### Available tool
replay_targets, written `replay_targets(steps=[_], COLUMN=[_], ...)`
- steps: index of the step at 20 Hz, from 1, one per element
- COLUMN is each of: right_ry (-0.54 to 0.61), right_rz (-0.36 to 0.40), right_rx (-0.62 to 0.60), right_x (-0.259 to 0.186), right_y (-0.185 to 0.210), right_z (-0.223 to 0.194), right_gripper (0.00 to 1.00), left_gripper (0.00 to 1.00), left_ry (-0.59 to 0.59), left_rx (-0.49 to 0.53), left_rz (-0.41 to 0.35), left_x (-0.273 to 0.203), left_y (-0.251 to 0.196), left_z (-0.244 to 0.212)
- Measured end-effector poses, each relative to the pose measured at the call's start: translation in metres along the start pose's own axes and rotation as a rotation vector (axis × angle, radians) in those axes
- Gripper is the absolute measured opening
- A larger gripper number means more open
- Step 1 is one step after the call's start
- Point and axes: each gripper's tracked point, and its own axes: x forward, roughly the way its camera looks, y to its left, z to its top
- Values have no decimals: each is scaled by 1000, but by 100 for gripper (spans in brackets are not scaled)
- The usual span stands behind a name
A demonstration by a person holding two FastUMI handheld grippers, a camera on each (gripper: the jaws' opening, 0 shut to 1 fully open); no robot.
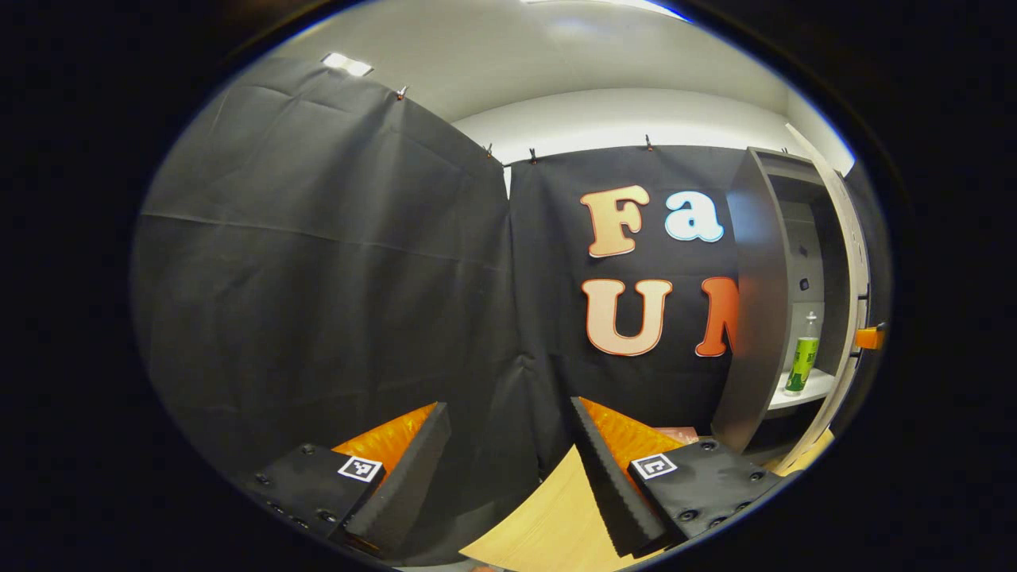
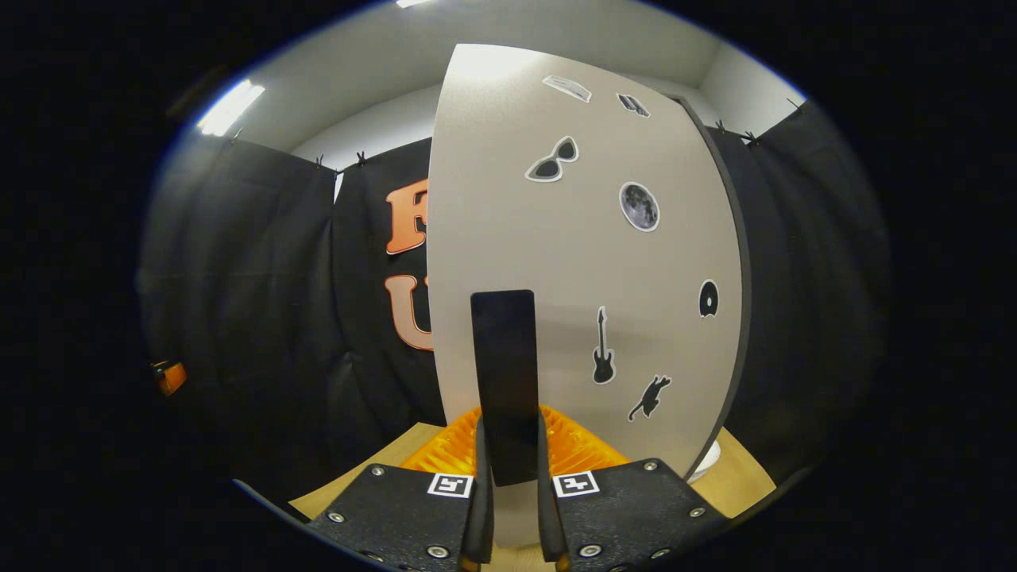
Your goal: Open the cabinet door with the right hand, grasp the bottle in the cabinet with the left hand and place it on the coaster, then close the cabinet door with the right hand.
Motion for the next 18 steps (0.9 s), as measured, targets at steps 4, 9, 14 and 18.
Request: replay_targets(steps=[4, 9, 14, 18], right_ry=[5, -4, -3, 5], right_rz=[-18, -73, -219, -352], right_rx=[-11, -17, -31, -56], right_x=[-37, -88, -135, -169], right_y=[-21, -58, -105, -151], right_z=[1, 2, 7, 11], right_gripper=[23, 22, 17, 7], left_gripper=[98, 100, 100, 98], left_ry=[-13, -19, -11, 2], left_rx=[19, 5, 15, 10], left_rz=[-39, -125, -199, -265], left_x=[2, 10, 21, 23], left_y=[-18, -60, -103, -137], left_z=[5, 5, -2, -10])
